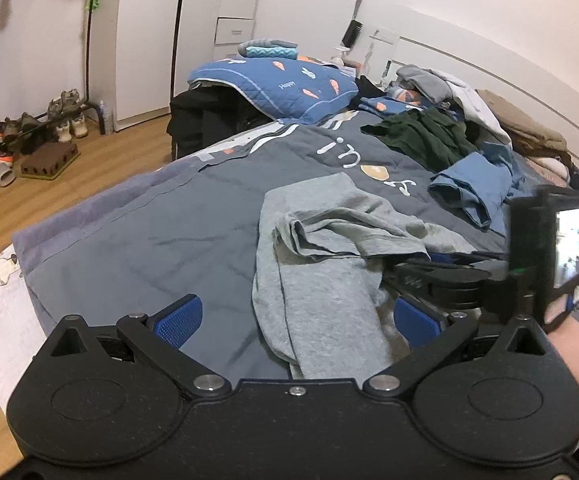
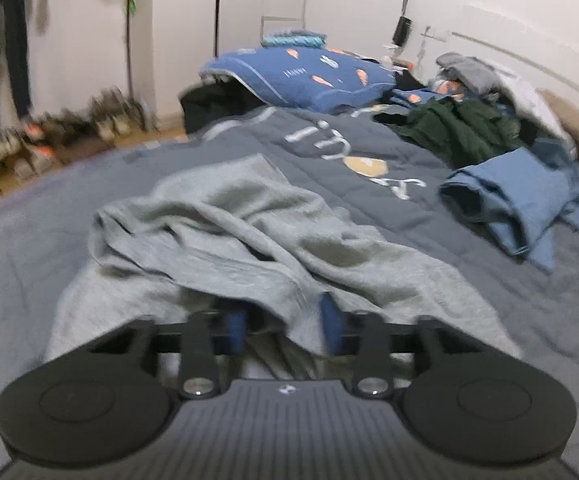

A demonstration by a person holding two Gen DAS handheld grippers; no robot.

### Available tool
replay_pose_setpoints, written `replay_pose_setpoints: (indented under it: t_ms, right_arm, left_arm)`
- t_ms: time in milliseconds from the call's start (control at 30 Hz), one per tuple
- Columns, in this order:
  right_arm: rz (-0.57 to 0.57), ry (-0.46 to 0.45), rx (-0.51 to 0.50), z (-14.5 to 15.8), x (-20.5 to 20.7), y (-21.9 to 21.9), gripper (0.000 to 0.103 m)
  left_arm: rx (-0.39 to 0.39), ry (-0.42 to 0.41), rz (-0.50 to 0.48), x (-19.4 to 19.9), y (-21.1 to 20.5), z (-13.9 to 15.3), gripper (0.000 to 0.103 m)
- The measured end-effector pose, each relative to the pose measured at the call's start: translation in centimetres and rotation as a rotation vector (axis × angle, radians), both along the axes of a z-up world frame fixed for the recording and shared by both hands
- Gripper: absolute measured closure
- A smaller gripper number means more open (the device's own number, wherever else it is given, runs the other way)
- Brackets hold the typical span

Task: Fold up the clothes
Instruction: 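Grasp the grey garment's edge with the right gripper and lift it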

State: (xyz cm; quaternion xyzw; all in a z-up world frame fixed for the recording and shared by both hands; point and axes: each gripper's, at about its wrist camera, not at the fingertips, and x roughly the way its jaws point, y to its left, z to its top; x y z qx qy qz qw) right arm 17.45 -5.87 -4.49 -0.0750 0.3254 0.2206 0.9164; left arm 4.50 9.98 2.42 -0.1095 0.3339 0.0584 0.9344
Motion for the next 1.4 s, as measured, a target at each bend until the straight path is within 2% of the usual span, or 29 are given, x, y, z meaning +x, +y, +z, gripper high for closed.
replay_pose_setpoints:
  t_ms: [67, 167, 400, 633, 767, 900, 1200, 1300, 1367, 1400]
  right_arm:
    - [-0.009, 0.004, 0.042, 0.4, -0.2, -0.7, 0.093]
    - [-0.023, -0.017, 0.079, 1.6, -1.2, -1.8, 0.096]
    - [-0.108, -0.047, 0.177, 5.7, -4.0, -6.1, 0.096]
    - [-0.246, -0.078, 0.267, 8.9, -8.9, -14.3, 0.096]
    - [-0.322, -0.075, 0.293, 9.3, -12.4, -19.1, 0.096]
    - [-0.396, -0.073, 0.366, 9.2, -16.2, -23.4, 0.097]
    - [-0.481, -0.078, 0.413, 8.7, -23.6, -29.6, 0.098]
    - [-0.518, -0.093, 0.415, 9.0, -26.0, -31.7, 0.099]
    - [-0.510, -0.068, 0.407, 9.1, -27.1, -32.6, 0.098]
    - [-0.488, -0.022, 0.394, 9.0, -27.3, -32.9, 0.098]
  left_arm:
    - [-0.010, -0.001, 0.006, 0.0, 0.2, 0.1, 0.000]
    - [-0.024, -0.003, 0.013, -0.1, 0.4, 0.1, 0.000]
    - [-0.016, -0.014, -0.002, -0.6, 0.1, 0.3, 0.000]
    - [-0.002, -0.021, -0.050, -1.0, -1.6, 0.5, 0.000]
    - [0.027, -0.024, -0.095, -1.4, -3.1, 0.4, 0.000]
    - [0.051, -0.023, -0.126, -1.5, -4.5, 0.3, 0.000]
    - [0.105, -0.013, -0.178, -2.1, -6.5, -0.1, 0.000]
    - [0.099, -0.008, -0.177, -2.0, -6.8, -0.2, 0.000]
    - [0.092, -0.002, -0.179, -1.8, -6.9, -0.2, 0.000]
    - [0.090, -0.001, -0.180, -1.7, -7.0, -0.2, 0.000]
